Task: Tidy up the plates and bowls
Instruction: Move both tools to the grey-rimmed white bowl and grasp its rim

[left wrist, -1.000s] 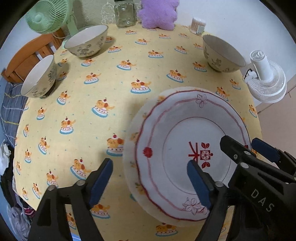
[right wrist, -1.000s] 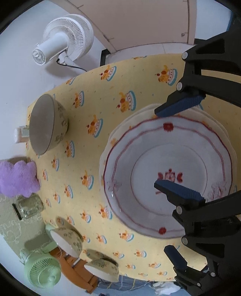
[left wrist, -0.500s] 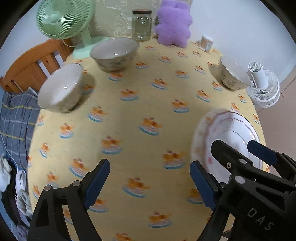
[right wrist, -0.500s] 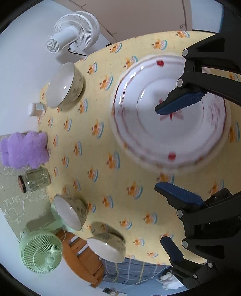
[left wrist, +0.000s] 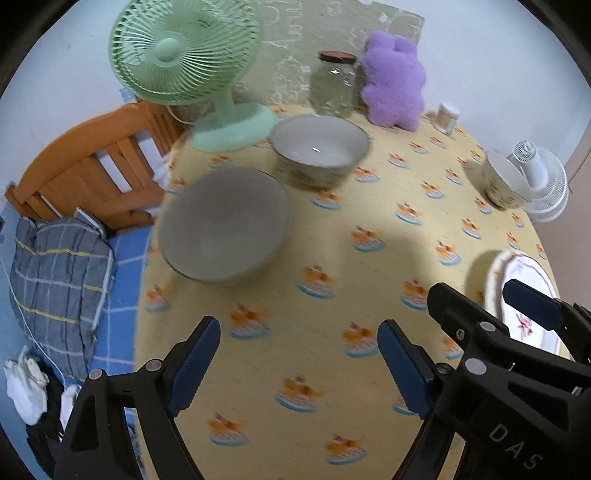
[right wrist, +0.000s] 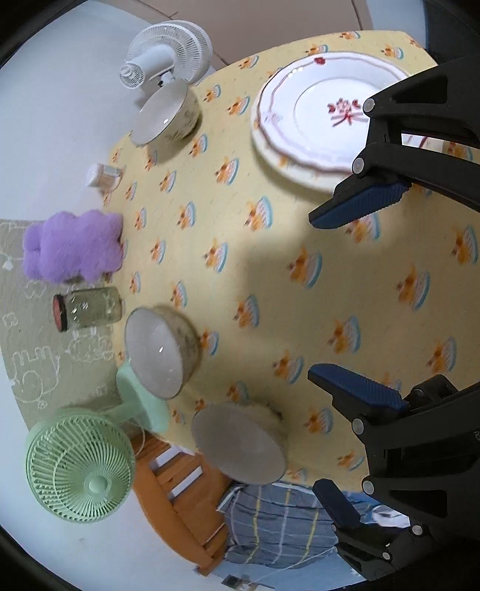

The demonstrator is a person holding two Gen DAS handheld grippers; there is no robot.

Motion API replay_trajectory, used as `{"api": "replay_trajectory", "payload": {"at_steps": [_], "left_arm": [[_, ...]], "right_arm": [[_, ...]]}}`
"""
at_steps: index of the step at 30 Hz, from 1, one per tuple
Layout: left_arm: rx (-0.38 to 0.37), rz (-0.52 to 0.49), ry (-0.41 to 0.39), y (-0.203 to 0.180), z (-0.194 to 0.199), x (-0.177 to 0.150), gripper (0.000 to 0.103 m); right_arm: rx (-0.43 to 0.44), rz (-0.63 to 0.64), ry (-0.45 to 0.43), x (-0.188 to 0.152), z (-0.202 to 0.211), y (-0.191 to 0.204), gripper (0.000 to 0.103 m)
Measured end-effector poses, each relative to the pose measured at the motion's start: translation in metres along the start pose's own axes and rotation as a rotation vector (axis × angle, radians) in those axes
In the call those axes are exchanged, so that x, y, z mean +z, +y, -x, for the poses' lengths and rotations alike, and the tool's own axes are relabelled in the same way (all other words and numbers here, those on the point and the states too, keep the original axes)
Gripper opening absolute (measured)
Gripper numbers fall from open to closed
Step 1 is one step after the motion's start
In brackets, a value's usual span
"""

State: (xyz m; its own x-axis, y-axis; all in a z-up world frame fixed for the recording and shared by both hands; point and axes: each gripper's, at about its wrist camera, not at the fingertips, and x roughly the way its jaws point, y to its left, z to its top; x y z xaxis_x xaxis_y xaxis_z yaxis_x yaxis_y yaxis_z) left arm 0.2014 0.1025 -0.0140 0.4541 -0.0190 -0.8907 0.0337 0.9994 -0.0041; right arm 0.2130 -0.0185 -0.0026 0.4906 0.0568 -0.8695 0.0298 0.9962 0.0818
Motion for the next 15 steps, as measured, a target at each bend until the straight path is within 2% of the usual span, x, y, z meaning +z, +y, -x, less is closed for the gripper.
{"api": "replay_trajectory", "payload": {"at_steps": [2,9,15], "left_arm": [[0.010,-0.003,-0.008,0.012,-0.003,0.008,0.088],[0.034,0.022,-0.037,0.052,-0.020,0.034,0.088],[0.066,0.036,-0.038,0.075,-0.042,0.051,0.088]], "right_arm": [[0.026,-0.003,-0.004,0.007,-0.005,0.014,0.078],[0.011,0.042,-0.016,0.035,-0.029,0.057,0.078],[0.010,0.052,-0.014,0.052,-0.055,0.079,0.078]]}}
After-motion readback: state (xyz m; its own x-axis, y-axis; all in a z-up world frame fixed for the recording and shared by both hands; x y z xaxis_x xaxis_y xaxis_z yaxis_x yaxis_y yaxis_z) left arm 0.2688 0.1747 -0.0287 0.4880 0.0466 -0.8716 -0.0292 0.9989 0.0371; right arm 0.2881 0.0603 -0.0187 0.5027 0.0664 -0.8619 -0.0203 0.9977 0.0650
